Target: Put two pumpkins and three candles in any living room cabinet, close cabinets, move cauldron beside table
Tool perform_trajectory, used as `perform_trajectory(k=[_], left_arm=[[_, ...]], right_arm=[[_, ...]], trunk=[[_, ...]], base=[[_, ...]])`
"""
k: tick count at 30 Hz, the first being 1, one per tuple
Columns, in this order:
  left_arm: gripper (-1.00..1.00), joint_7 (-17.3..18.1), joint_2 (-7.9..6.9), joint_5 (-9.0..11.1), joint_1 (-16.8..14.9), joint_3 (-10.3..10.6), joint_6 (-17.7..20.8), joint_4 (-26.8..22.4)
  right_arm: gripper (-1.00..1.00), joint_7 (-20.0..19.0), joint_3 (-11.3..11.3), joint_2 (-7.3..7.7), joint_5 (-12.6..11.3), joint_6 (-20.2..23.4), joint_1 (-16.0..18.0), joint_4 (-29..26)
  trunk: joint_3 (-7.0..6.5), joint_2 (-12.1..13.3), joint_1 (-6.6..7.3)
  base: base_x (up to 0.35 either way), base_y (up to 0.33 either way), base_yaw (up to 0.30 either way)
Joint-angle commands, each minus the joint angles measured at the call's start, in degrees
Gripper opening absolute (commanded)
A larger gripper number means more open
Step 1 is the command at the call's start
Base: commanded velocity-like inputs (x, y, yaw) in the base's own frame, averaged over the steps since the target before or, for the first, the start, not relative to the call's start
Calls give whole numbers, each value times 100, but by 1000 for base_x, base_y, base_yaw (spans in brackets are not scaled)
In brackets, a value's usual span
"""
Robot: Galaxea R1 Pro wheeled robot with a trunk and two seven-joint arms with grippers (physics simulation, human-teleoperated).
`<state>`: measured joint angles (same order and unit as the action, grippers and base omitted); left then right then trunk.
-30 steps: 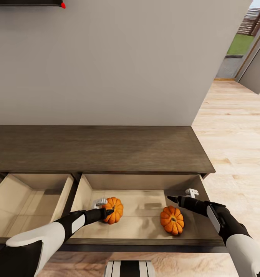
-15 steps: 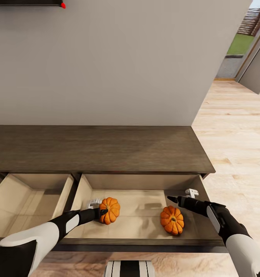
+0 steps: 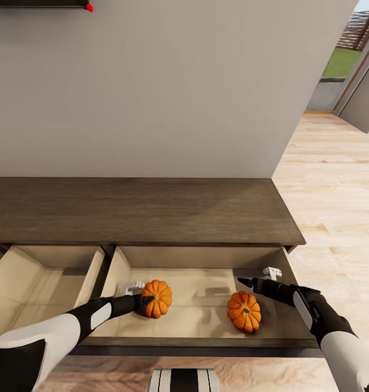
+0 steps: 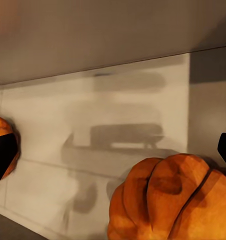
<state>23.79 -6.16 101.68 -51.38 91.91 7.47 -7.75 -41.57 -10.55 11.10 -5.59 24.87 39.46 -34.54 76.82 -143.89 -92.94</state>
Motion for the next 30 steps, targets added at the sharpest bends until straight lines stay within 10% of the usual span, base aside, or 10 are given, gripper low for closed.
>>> perform_trajectory(k=[1, 7, 30], left_arm=[[100, 1, -27, 1, -2, 2, 0, 320], [100, 324, -178, -14, 49, 28, -21, -320], [100, 334, -235, -3, 121, 28, -27, -314]], right_arm=[[100, 0, 0, -1, 2, 0, 0, 0], [100, 18, 0, -2, -11, 4, 17, 35], [100, 18, 0, -3, -9, 0, 18, 44]], trunk=[[0, 0, 1], [0, 0, 0], [-133, 8, 16]], base=[[0, 0, 0], [0, 0, 0], [0, 0, 0]])
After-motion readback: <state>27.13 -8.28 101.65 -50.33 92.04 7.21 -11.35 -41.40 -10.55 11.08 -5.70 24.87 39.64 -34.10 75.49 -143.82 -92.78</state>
